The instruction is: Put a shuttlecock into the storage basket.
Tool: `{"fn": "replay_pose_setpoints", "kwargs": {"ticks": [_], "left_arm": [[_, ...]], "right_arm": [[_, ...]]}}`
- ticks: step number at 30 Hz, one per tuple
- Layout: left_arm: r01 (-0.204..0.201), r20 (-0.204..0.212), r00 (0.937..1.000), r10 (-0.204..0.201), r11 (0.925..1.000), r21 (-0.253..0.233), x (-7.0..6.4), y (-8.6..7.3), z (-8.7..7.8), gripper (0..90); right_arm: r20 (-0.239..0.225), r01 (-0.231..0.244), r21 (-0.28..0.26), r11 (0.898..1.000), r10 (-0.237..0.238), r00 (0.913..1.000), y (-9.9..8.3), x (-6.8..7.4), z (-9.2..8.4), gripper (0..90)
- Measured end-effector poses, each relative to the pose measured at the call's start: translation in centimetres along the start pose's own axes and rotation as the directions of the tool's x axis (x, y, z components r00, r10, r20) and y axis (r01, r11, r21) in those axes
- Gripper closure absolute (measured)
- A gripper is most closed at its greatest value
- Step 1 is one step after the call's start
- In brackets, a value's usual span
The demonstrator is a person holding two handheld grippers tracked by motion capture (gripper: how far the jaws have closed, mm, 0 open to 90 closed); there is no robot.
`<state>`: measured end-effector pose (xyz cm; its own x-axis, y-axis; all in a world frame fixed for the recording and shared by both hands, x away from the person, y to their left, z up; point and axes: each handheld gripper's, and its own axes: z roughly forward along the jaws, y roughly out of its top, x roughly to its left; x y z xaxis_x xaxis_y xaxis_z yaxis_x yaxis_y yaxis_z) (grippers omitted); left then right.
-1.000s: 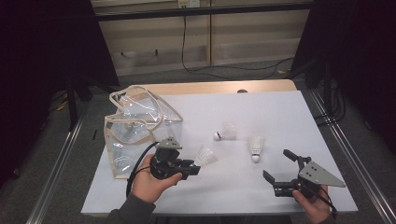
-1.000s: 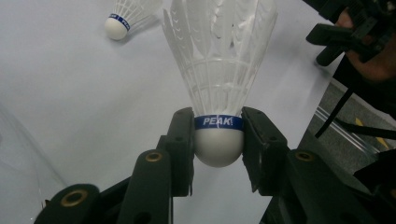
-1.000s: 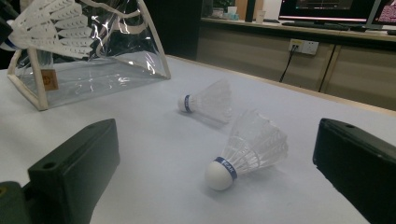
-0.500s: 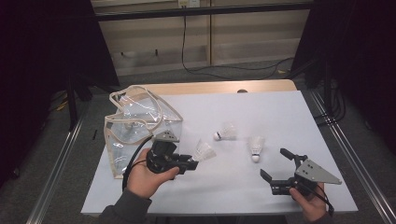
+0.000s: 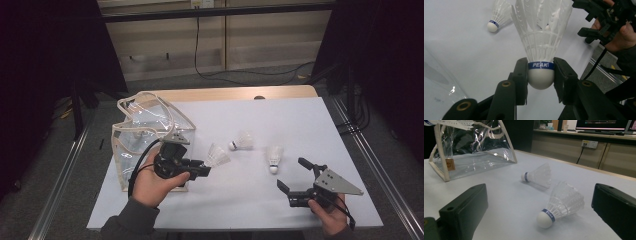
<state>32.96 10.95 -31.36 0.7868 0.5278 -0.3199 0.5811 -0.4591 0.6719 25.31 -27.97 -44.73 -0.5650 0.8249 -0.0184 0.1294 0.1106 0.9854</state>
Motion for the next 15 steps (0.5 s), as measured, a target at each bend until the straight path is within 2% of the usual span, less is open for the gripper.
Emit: {"fn": "replay_pose_setpoints", "kwargs": {"ticks": [15], "left_arm": [[0.004,0.011,0.9999,-0.004,1.0000,0.002,0.1,2.0,-0.7,65.7]], "right_arm": [[0.015,-0.004,0.001,1.000,0.004,0.9999,-0.1,-0.1,-0.6,0.3]]}}
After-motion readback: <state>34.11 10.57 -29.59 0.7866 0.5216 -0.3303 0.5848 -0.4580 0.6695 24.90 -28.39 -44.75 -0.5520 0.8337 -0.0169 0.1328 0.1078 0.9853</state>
